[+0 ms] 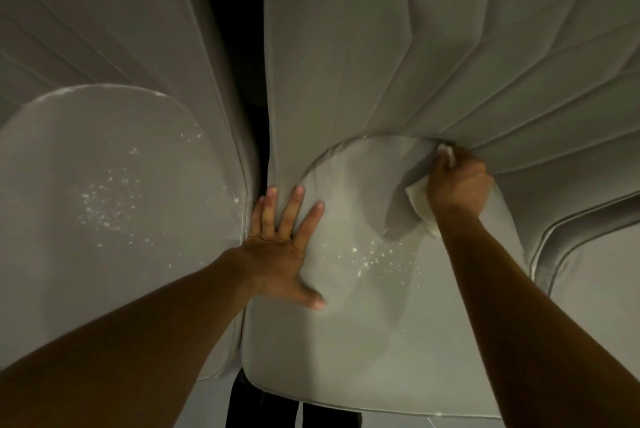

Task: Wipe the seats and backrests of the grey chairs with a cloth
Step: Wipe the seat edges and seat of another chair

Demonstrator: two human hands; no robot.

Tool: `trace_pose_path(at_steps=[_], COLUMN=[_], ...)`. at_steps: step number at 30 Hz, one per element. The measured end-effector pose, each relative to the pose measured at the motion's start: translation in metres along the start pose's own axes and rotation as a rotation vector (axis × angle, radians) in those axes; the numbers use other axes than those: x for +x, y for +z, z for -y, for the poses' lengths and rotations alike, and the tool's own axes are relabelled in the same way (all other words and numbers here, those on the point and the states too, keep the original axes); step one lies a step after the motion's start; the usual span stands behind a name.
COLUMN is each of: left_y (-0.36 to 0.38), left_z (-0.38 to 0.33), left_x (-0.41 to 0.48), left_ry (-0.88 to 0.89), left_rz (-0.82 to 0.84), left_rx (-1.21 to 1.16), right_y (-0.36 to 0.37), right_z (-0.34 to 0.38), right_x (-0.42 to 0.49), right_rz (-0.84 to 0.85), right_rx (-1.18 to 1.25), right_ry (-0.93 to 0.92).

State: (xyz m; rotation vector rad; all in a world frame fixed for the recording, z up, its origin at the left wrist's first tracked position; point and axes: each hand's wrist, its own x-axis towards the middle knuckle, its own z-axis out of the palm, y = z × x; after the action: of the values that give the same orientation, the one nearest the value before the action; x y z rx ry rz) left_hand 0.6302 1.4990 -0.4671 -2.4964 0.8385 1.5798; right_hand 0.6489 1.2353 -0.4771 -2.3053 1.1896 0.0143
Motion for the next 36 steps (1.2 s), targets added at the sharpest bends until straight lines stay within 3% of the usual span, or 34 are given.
trace_pose_path(at_steps=[4,9,13,21,24,26,33,36], left_y=[0.003,0.001,0.004,0.018,0.031,0.041,0.042,0.04], left_z=[-0.001,-0.006,-0.006,-0.006,-0.006,-0.003,0.001,0.002], left_x=[0.001,0.001,-0.001,-0.016,-0.016,-0.015,0.003,0.003], left_ry=[-0.015,-0.029,-0.015,-0.025,-0.065,-0.073,-0.07,-0.073], left_rz=[-0.003,-0.01,-0.064,-0.287,-0.352,-0.372,-0.217,-0.18], left_rx=[0.025,0.061,0.008,-0.005,-0.009,-0.009,0.019,0.033], right_y=[0.026,0.051,0.029,-0.027,-0.035,-0.031,0.024,0.035], right_z=[0.033,0.066,0.054,-0.015,-0.027,-0.021,0.057,0.068], right_x=[-0.02,-0.074,-0.062,-0.022,-0.013,-0.01,-0.031,-0.046], right_rz=[0.098,0.397,0.447,-0.01,-0.029,-0.016,0.339,0.487], right_rx=[-0.024,-0.094,-0.106,0.076,0.225,0.267,0.06,-0.032], right_ry=[-0.023,-0.375,-0.375,0.129,0.351,0.394,-0.07,-0.188])
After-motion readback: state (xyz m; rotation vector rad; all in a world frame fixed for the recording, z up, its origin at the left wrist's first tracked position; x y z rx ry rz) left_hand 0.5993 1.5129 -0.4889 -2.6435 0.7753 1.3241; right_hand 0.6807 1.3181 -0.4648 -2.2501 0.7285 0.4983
